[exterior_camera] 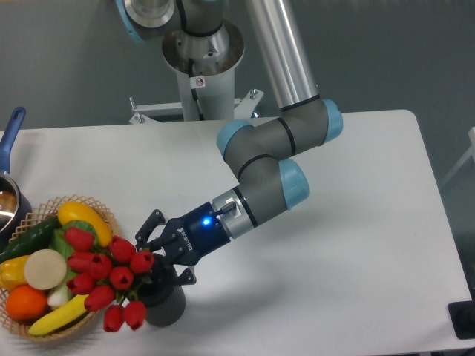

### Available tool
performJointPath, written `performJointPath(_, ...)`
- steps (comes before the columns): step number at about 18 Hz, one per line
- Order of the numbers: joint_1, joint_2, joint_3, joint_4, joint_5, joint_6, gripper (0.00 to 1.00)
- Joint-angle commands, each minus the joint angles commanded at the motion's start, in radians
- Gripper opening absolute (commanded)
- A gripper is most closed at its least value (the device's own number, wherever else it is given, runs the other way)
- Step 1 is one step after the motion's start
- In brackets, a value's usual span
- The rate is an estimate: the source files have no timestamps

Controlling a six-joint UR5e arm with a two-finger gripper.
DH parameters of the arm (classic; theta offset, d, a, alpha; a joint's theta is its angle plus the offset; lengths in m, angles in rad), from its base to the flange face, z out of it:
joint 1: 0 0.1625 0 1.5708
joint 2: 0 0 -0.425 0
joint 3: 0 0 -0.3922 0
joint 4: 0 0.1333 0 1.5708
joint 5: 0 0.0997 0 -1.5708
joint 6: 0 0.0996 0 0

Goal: Insert the flowers into the vase

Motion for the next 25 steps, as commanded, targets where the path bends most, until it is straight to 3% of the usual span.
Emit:
performJointPath(4, 0.026, 0.006, -0.035, 0.000, 0.017, 0.000, 1.00)
performJointPath(13, 0.101, 0.031, -0.065, 0.005, 0.014, -0.002, 1.00)
performJointPath(16, 0.165, 0.067, -0.065, 0.005, 0.011, -0.002, 1.00)
performJointPath(23, 0.363, 0.071, -0.049, 0.008, 0.020, 0.000, 1.00)
performJointPath(25, 0.397, 0.072, -0.037, 0.008, 0.098, 0.000, 1.00)
